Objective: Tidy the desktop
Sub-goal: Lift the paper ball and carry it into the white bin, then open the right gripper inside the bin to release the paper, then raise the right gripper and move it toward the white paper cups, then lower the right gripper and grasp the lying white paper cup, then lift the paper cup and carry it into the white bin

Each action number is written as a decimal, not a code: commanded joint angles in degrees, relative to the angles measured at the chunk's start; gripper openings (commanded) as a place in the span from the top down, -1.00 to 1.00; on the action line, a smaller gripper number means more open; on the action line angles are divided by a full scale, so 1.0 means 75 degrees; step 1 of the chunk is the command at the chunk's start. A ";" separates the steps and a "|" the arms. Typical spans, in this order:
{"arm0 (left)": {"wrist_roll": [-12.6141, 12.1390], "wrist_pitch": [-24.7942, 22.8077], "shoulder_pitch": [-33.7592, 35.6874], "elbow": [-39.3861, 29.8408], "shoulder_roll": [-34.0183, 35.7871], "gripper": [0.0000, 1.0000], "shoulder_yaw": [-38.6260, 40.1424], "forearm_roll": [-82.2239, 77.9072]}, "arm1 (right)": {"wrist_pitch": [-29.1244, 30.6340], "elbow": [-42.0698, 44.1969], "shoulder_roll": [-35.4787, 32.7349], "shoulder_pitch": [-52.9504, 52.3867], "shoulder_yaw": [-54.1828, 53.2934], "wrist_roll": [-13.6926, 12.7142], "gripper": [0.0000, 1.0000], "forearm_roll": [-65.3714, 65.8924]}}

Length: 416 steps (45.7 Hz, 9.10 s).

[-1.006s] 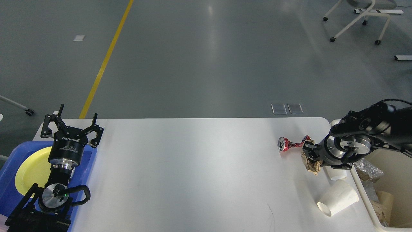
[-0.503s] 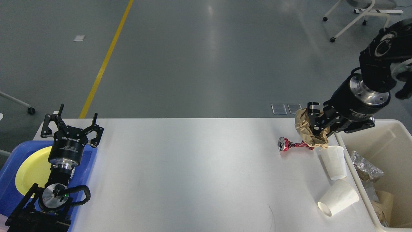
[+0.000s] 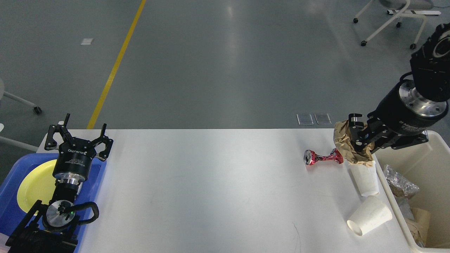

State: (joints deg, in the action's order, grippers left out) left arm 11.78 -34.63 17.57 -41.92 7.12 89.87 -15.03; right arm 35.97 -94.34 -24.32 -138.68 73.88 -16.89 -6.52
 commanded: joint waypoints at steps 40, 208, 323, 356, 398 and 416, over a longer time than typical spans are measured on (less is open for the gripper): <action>0.0000 -0.0011 0.0000 0.0000 0.0000 -0.93 0.0006 0.0000 | -0.4337 0.8977 -0.1048 1.1327 -0.2889 0.0048 1.00 0.0201; 0.0000 -0.0011 0.0000 0.0000 0.0000 -0.93 0.0006 0.0000 | 0.0760 0.1726 -0.0179 0.1275 -0.0840 -0.0151 -1.00 0.0648; 0.0000 -0.0011 0.0000 0.0000 0.0000 -0.93 0.0006 0.0000 | -0.2956 0.6414 0.0207 0.9889 -0.2550 -0.0948 -0.11 -0.2236; 0.0000 -0.0011 0.0000 0.0000 0.0000 -0.93 -0.0006 0.0000 | -0.2803 0.3357 -0.0836 0.7184 -0.1872 -0.1030 1.00 -0.2482; 0.0000 -0.0011 0.0000 0.0000 0.0000 -0.93 0.0006 0.0000 | 0.0349 0.0227 -0.0039 0.0233 0.1048 -0.0948 1.00 -0.2471; 0.0000 -0.0011 0.0000 0.0000 0.0000 -0.93 -0.0006 0.0000 | -0.0049 0.0870 -0.0694 0.0736 0.1095 -0.0948 1.00 -0.2155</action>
State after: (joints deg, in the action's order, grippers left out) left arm 11.78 -34.72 17.58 -41.92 7.12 89.90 -15.03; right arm 37.18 -90.61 -27.33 -135.30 82.08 -23.99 -23.19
